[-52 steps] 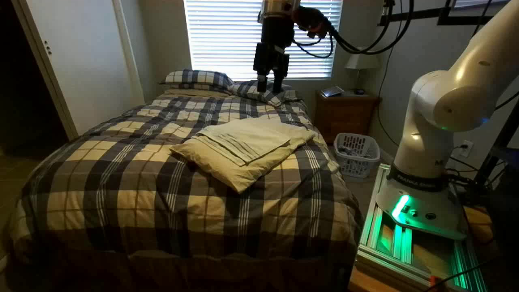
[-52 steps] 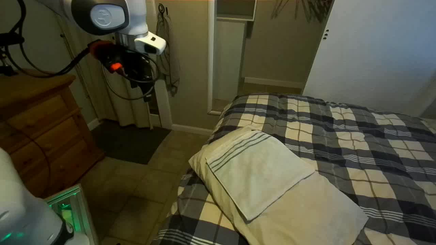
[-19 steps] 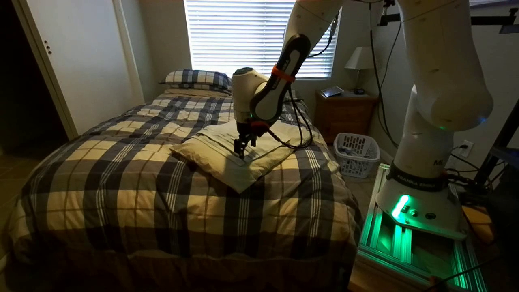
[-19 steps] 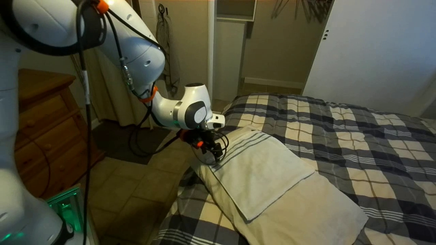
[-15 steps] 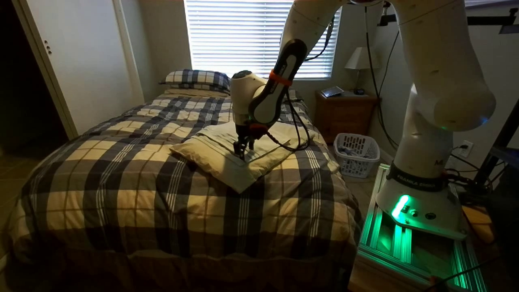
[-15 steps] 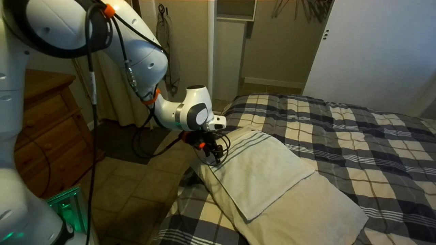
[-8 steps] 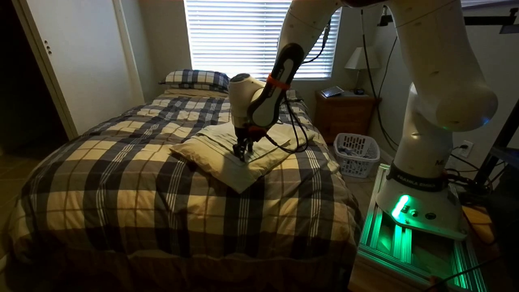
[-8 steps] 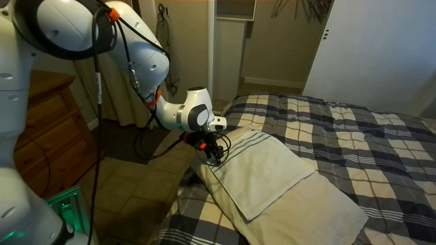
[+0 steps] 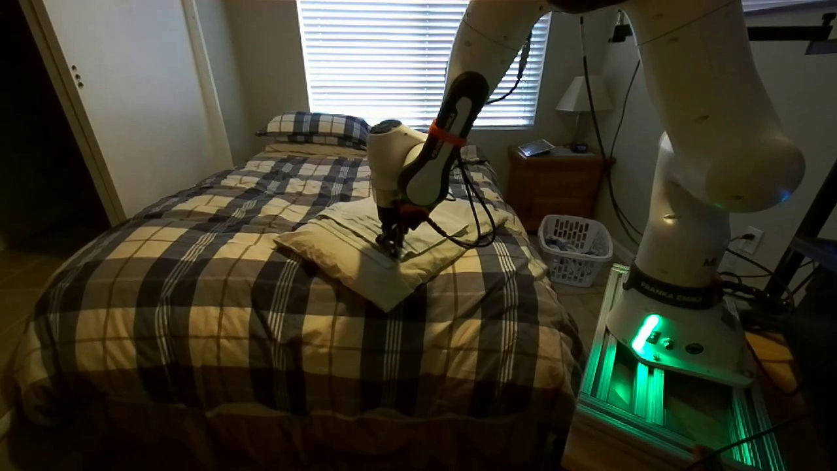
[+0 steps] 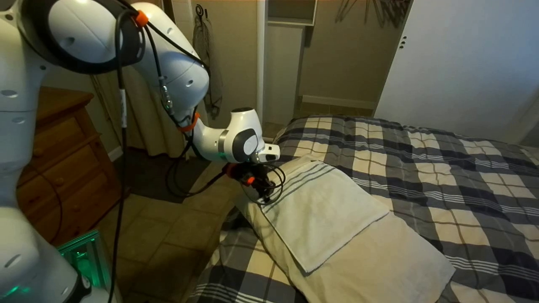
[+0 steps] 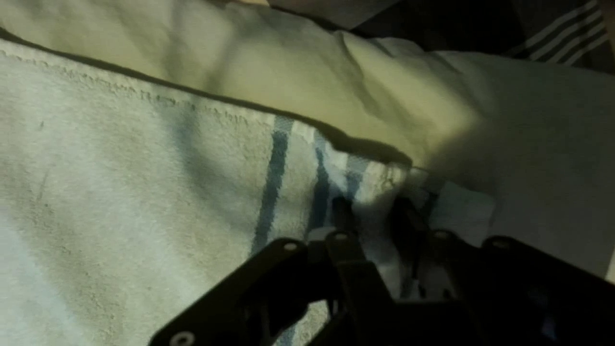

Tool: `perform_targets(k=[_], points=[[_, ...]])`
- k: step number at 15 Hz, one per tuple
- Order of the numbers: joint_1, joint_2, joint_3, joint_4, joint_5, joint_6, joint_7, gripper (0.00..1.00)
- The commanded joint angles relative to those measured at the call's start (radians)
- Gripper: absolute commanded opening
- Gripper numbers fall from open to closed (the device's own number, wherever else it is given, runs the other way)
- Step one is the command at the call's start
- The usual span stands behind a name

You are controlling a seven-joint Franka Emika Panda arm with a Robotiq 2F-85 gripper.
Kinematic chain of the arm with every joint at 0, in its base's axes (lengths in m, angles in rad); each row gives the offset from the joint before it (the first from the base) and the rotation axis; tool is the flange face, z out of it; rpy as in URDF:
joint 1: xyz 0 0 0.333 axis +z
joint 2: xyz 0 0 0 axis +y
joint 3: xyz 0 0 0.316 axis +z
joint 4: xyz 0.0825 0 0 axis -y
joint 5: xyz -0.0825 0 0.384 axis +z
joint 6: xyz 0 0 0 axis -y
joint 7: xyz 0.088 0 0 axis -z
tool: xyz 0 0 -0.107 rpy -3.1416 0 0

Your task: Unfold the towel fully from left to right on the pillow

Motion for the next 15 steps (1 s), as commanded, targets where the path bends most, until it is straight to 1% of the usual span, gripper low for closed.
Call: perform_targets(k=[1,4,6,8,10,12,14,15], points=[[0.032,0.000,-0.033,0.007,-0.017,0.003,0.043,0.01],[0.058,-0.045,-0.079,-0.023,-0.040,-0.006,0.086,0.00],[0.085,-0.089,-0.124,-0.047,-0.074,-0.020,0.121,0.02],[0.107,-0.156,-0.174,-0.081,-0.142,-0.031,0.169,0.02],[0.113,-0.228,-0.218,-0.112,-0.233,-0.041,0.233,0.02],[0.090,-0.310,-0.237,-0.147,-0.384,-0.034,0.305,0.02],[0.018,-0.390,-0.206,-0.185,-0.482,-0.050,0.378,0.02],[-0.024,-0.430,-0.181,-0.211,-0.502,-0.064,0.398,0.02]])
